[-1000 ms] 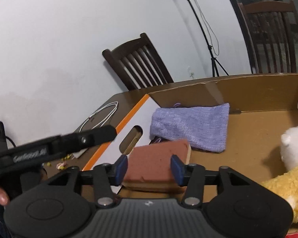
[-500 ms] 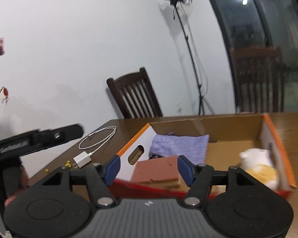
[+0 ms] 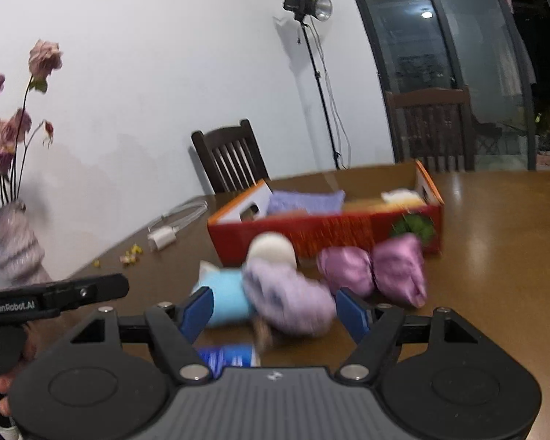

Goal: Organize soft objects

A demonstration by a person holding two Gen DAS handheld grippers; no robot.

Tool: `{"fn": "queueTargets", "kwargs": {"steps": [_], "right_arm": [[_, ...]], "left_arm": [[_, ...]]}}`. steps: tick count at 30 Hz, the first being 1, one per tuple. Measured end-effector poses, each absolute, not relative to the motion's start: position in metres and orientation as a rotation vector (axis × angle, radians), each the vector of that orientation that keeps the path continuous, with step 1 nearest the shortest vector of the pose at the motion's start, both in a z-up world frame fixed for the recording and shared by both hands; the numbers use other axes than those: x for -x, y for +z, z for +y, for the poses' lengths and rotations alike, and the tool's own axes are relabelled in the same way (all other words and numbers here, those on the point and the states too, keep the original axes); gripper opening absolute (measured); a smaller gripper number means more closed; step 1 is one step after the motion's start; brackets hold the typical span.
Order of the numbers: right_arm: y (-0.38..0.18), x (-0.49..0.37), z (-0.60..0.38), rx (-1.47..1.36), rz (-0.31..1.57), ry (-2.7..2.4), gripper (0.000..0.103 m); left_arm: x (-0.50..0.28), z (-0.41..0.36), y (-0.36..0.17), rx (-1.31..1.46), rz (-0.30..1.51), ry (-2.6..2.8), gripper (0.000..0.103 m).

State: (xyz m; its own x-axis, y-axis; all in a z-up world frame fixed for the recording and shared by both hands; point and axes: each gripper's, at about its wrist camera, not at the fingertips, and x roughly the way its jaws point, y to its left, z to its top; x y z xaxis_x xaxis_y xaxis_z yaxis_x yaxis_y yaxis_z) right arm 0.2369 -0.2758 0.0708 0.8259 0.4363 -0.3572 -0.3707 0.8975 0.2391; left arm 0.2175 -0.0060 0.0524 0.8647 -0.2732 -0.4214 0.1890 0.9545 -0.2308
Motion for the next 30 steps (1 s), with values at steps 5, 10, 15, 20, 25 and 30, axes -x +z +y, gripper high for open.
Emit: {"fn": "queueTargets", "kwargs": {"steps": [5, 10, 15, 20, 25, 30], "right_arm": [[0.059, -0.210, -0.284, -0.155, 0.419, 0.430, 0.073], [0.054, -0.200, -0.296, -0.195, 0.421, 0.437, 0.073], [0.052, -0.212, -0.298, -0.208, 0.445, 0.429, 0.073], [0.055, -0.249, -0.294, -0.234, 0.468, 0.443, 0.073], [0.052, -0.300, -0.278, -0.253, 0.521, 0.439, 0.073], [0.043, -0.338, -0.260, -0.250, 0.568, 0.412, 0.063]], "left_arm": [[-0.199, -0.017, 0.037, 0.184, 0.519, -0.267, 0.085], [-0.199, -0.030, 0.039, 0.179, 0.509, -0.268, 0.085], [-0.217, -0.041, 0.039, 0.178, 0.524, -0.301, 0.084], [-0.232, -0.057, 0.031, 0.116, 0.562, -0.358, 0.084], [-0.232, -0.063, 0.015, 0.029, 0.584, -0.384, 0.083], [-0.252, -0.052, 0.009, 0.054, 0.592, -0.330, 0.070]]}}
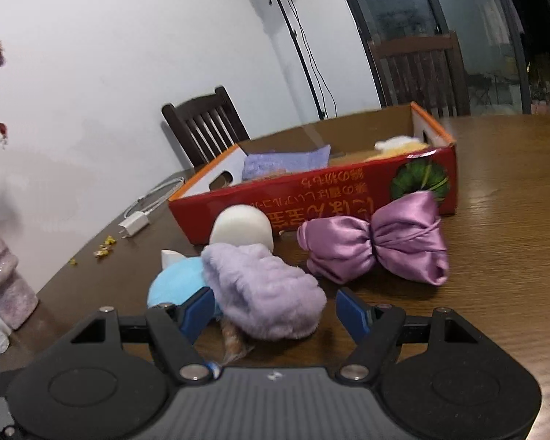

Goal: Organize soft objects
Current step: 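Close both grippers on the lavender fluffy band, then lift the lavender band with both grippers and carry it over the box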

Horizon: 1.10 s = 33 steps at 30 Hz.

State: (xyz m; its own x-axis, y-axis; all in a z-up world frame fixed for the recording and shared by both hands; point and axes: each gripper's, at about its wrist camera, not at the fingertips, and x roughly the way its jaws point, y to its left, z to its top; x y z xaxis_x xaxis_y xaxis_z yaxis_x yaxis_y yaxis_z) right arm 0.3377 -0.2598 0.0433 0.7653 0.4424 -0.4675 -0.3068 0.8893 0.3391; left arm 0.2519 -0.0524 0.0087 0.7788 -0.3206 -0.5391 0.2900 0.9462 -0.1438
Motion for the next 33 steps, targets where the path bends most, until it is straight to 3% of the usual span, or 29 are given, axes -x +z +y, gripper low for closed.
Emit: {"fn": "queueTargets", "kwargs": {"steps": [2, 4, 5, 6, 10, 13, 15, 20, 23, 33], "right_arm": [[0.039, -0.345, -0.258, -0.247, 0.589, 0.430, 0.042], [0.039, -0.342, -0.259, -0.243, 0.584, 0.435, 0.034], [0.043, -0.336, -0.261, -0.227, 0.569, 0.441, 0.026], [0.047, -0.325, -0.263, -0.192, 0.545, 0.459, 0.025], [0.055, -0.271, -0.280, -0.027, 0.480, 0.564, 0.027], [0.043, -0.242, -0.295, 0.033, 0.538, 0.567, 0.035], [0.036, -0.234, -0.309, -0.027, 0.569, 0.534, 0.048], [0.037, -0.215, -0.352, -0.311, 0.540, 0.530, 0.054], [0.035, -0.221, -0.361, -0.437, 0.528, 0.542, 0.054], [0.019, -0.254, -0.327, -0.365, 0.579, 0.484, 0.053]], "left_arm": [[-0.262, -0.046, 0.009, 0.063, 0.584, -0.285, 0.069], [-0.268, -0.039, 0.011, 0.080, 0.555, -0.222, 0.069], [-0.270, -0.035, 0.014, 0.095, 0.541, -0.195, 0.068], [-0.270, -0.028, 0.017, 0.123, 0.527, -0.184, 0.068], [-0.256, -0.010, 0.034, 0.245, 0.484, -0.250, 0.068], [-0.250, -0.014, 0.040, 0.332, 0.521, -0.372, 0.068], [-0.248, -0.028, 0.040, 0.331, 0.546, -0.440, 0.068], [-0.251, -0.061, 0.038, 0.264, 0.577, -0.493, 0.064], [-0.257, -0.075, 0.035, 0.240, 0.657, -0.454, 0.059], [-0.222, -0.064, 0.032, 0.285, 0.715, -0.432, 0.057]]}}
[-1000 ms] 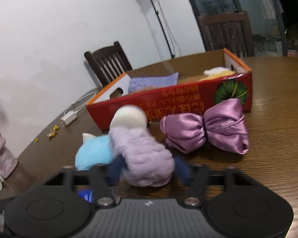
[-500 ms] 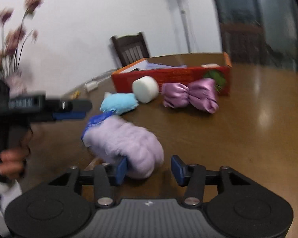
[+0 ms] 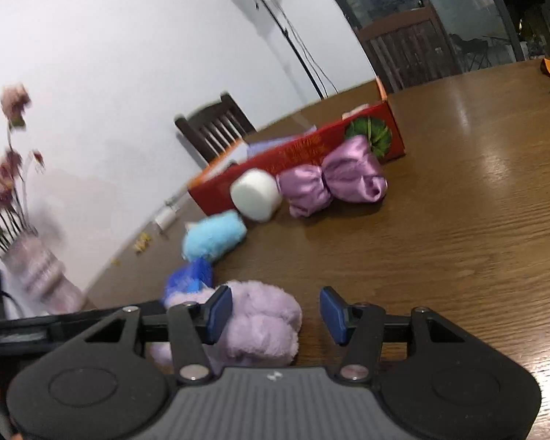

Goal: Organize soft objects
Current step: 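Lift the lavender band with both grippers and carry it over the box, then lower the band into the box and open both grippers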

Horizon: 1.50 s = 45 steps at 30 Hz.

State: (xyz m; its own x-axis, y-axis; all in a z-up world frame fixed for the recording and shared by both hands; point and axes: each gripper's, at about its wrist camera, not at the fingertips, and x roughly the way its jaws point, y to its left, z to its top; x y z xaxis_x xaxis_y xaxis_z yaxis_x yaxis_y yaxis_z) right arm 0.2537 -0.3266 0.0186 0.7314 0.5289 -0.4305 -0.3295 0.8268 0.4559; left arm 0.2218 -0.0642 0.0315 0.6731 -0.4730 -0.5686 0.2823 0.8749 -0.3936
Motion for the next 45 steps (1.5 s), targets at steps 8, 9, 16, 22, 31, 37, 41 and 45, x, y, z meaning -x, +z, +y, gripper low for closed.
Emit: {"fn": "queueTargets", "kwargs": {"steps": [8, 9, 16, 22, 31, 37, 41, 45], "right_arm": [[0.019, -0.251, -0.324, -0.393, 0.604, 0.536, 0.026], [0.023, -0.250, -0.324, -0.390, 0.598, 0.536, 0.024], [0.088, -0.283, -0.332, -0.383, 0.447, 0.548, 0.023], [0.157, -0.385, -0.337, -0.282, 0.352, 0.496, 0.023], [0.140, -0.586, -0.323, -0.096, 0.550, 0.309, 0.023], [0.116, -0.646, -0.301, 0.027, 0.588, 0.207, 0.030], [0.113, -0.649, -0.305, 0.035, 0.594, 0.202, 0.034], [0.125, -0.630, -0.306, 0.054, 0.532, 0.209, 0.046]], "left_arm": [[-0.234, -0.072, 0.032, 0.305, 0.728, -0.490, 0.026], [-0.237, -0.072, 0.037, 0.312, 0.722, -0.505, 0.026], [-0.284, -0.073, 0.103, 0.329, 0.582, -0.567, 0.026], [-0.416, -0.081, 0.148, 0.368, 0.543, -0.603, 0.025], [-0.616, -0.117, 0.099, 0.363, 0.773, -0.535, 0.025], [-0.666, -0.123, 0.072, 0.331, 0.812, -0.417, 0.040], [-0.665, -0.116, 0.073, 0.278, 0.797, -0.413, 0.053], [-0.646, -0.114, 0.090, 0.204, 0.750, -0.427, 0.061]]}}
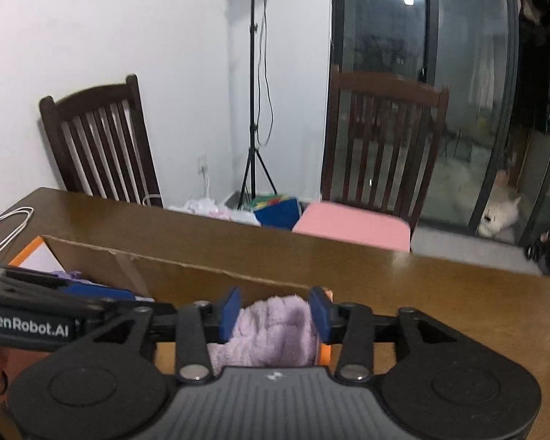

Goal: Organize soft objects
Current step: 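Lower the band into the box and open both grippers, then move both grippers to the purple satin bow on the table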

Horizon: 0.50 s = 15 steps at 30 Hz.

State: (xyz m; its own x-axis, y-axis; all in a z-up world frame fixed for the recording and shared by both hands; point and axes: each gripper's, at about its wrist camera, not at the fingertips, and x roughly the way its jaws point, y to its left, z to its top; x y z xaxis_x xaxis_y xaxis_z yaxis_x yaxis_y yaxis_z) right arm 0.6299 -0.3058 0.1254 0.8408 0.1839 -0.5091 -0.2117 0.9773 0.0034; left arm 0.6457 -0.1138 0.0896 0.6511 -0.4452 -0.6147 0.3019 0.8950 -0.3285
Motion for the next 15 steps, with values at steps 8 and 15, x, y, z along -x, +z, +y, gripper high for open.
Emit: {"fn": "queueTargets", "kwargs": {"steps": [8, 15], "right_arm": [[0.164, -0.566, -0.318, 0.042, 0.468, 0.239, 0.047], [0.184, -0.458, -0.334, -0.004, 0.404, 0.277, 0.061]], "left_arm": [[-0.559, -0.101, 0.142, 0.100, 0.596, -0.421, 0.076], [-0.449, -0.072, 0.175, -0.006, 0.449, -0.367, 0.085]]}}
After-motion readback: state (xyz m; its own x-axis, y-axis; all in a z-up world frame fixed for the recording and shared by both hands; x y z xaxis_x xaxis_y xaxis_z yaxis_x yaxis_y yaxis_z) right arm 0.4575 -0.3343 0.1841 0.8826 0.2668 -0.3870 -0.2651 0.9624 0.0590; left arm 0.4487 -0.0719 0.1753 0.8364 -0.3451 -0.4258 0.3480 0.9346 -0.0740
